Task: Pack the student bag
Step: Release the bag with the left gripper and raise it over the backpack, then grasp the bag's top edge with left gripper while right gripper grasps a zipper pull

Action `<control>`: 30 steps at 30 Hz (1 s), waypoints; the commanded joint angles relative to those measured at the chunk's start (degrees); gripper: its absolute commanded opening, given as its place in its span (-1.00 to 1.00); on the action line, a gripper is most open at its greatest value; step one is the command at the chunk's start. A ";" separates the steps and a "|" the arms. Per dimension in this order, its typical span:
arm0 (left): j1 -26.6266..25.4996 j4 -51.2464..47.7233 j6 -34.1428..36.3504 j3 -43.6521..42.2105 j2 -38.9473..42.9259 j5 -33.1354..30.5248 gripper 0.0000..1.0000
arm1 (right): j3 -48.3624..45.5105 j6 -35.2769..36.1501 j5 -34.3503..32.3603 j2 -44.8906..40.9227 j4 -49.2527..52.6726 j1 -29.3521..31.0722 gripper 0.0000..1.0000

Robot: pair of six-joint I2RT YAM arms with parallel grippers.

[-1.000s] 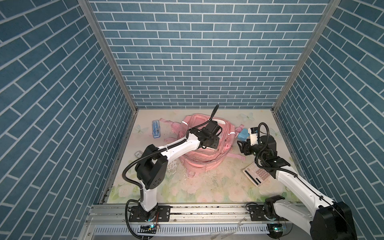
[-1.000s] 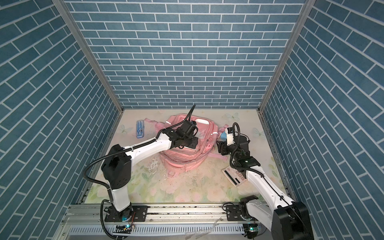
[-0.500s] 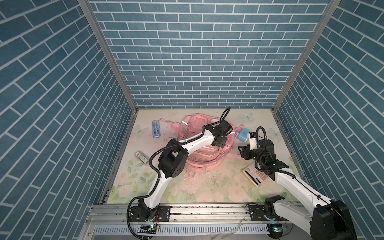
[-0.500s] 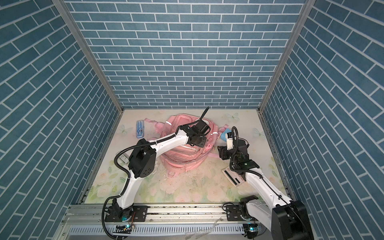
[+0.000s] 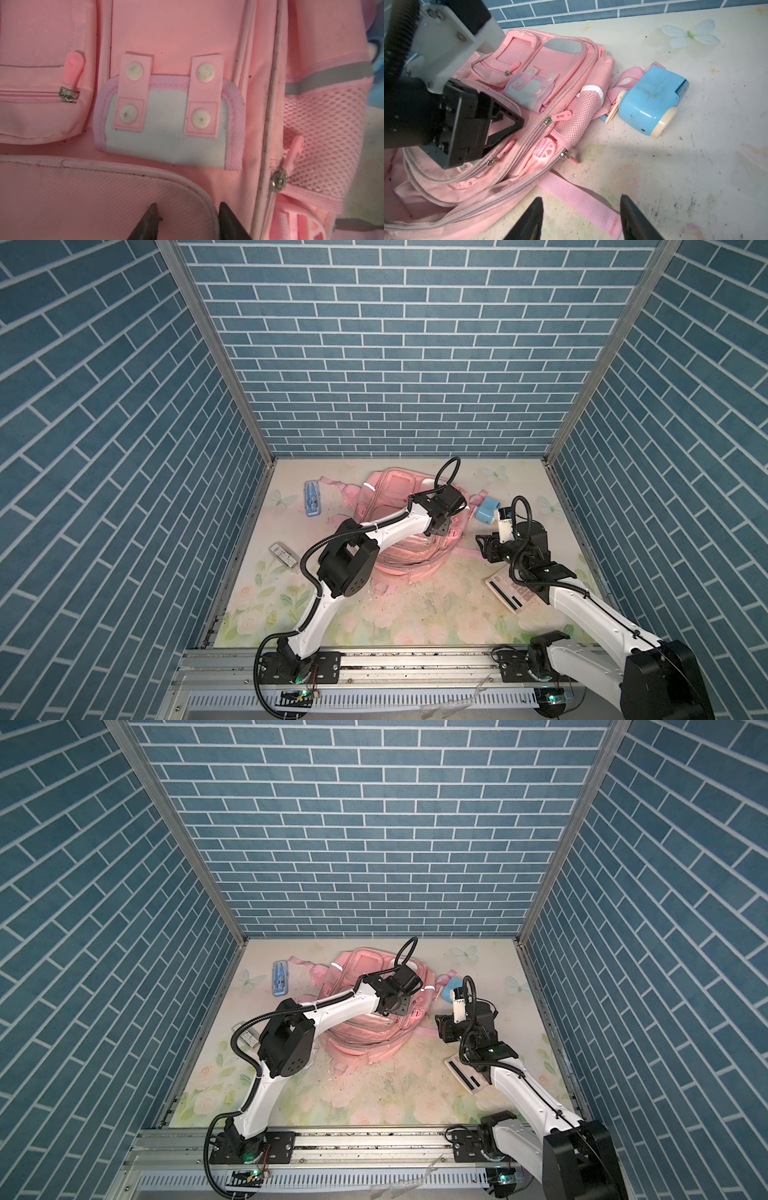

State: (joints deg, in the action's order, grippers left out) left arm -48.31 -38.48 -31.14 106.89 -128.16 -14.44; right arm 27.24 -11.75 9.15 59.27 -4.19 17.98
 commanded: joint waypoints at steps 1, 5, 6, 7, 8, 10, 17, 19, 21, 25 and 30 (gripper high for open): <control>0.45 -2.19 -0.78 1.24 -1.46 1.61 -0.02 | 0.08 -0.03 0.91 0.12 -1.51 -0.12 0.19; -0.30 -1.21 -0.45 1.13 -2.03 1.87 0.00 | 0.35 -0.03 1.22 0.15 -1.10 -0.05 0.19; -0.38 -2.26 -0.81 1.88 -2.50 0.94 0.00 | 0.37 -0.01 1.30 0.15 -0.94 -0.12 0.19; -0.31 -3.79 -1.10 2.86 -3.09 -0.45 0.00 | 0.44 -0.03 1.47 0.03 -0.80 -0.13 0.19; -0.34 -4.86 -1.03 3.58 -3.76 -1.56 0.00 | 0.29 -0.12 1.65 -0.05 -0.81 -0.09 0.18; -0.40 -6.48 -1.52 4.26 -4.61 -3.25 -0.01 | 0.18 -0.12 2.31 -0.09 -0.93 -0.07 0.17; -0.54 -7.87 -2.22 6.29 -6.86 -4.02 -0.43 | -0.26 1.52 5.23 0.07 -2.10 -0.12 0.09; -0.51 -7.64 -2.25 6.17 -6.67 -4.04 -0.66 | -0.42 2.23 5.65 -0.25 -2.30 -0.11 0.06; -0.47 -7.53 -2.14 6.27 -6.37 -3.94 -0.90 | -0.51 3.12 6.15 -0.70 -2.54 -0.03 0.04; -0.46 -6.92 -1.59 6.52 -3.64 -3.15 -1.00 | -0.94 5.24 7.58 -2.04 -3.21 -0.07 0.01; -0.26 -5.59 1.55 6.67 4.12 -2.37 -1.00 | -2.58 9.77 10.67 -3.92 -7.19 -0.05 -0.02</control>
State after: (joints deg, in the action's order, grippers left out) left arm -49.45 -42.92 -31.33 113.06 -130.76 -15.57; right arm 25.61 -6.81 16.91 56.90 -7.68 17.98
